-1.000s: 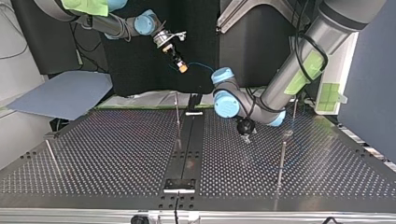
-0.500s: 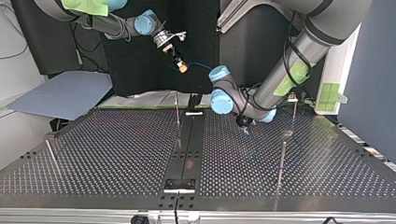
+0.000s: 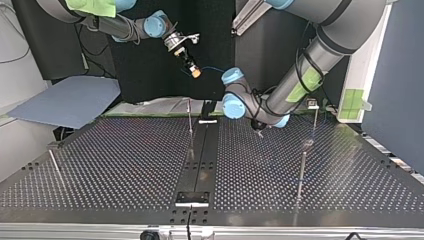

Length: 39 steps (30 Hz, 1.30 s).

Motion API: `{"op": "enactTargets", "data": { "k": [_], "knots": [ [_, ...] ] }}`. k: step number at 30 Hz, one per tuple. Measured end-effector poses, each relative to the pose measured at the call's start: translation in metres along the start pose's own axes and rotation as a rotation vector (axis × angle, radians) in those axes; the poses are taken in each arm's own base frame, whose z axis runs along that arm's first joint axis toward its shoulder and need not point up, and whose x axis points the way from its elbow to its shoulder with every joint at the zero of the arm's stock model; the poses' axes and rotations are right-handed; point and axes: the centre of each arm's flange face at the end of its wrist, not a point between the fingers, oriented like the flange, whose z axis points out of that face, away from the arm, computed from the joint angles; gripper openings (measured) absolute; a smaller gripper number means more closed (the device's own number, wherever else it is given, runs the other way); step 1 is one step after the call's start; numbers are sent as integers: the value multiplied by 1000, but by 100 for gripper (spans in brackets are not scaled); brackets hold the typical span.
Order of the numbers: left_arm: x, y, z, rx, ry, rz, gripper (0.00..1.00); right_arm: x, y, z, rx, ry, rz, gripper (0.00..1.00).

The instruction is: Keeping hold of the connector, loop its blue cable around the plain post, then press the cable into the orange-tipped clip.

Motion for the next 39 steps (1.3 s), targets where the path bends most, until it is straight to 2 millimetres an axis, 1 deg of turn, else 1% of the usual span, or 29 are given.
{"op": "enactTargets", "data": {
  "k": [15, 20, 27, 30, 39],
  "knots": [
    [7, -5, -7, 24, 18, 20, 100, 0, 0, 0, 0, -1, 0, 0],
    [20, -21, -7, 43, 33, 55, 100, 0, 0, 0, 0, -1, 0, 0],
    [48, -52, -5, 87, 75, 105, 100, 0, 0, 0, -1, 0, 2, 0],
    [56, -61, -5, 105, 83, 121, 100, 0, 2, 0, -9, 0, 2, 0],
    [66, -69, -7, 129, 96, 146, 100, 0, 6, 0, -25, 1, 1, 0]
  ]
}}
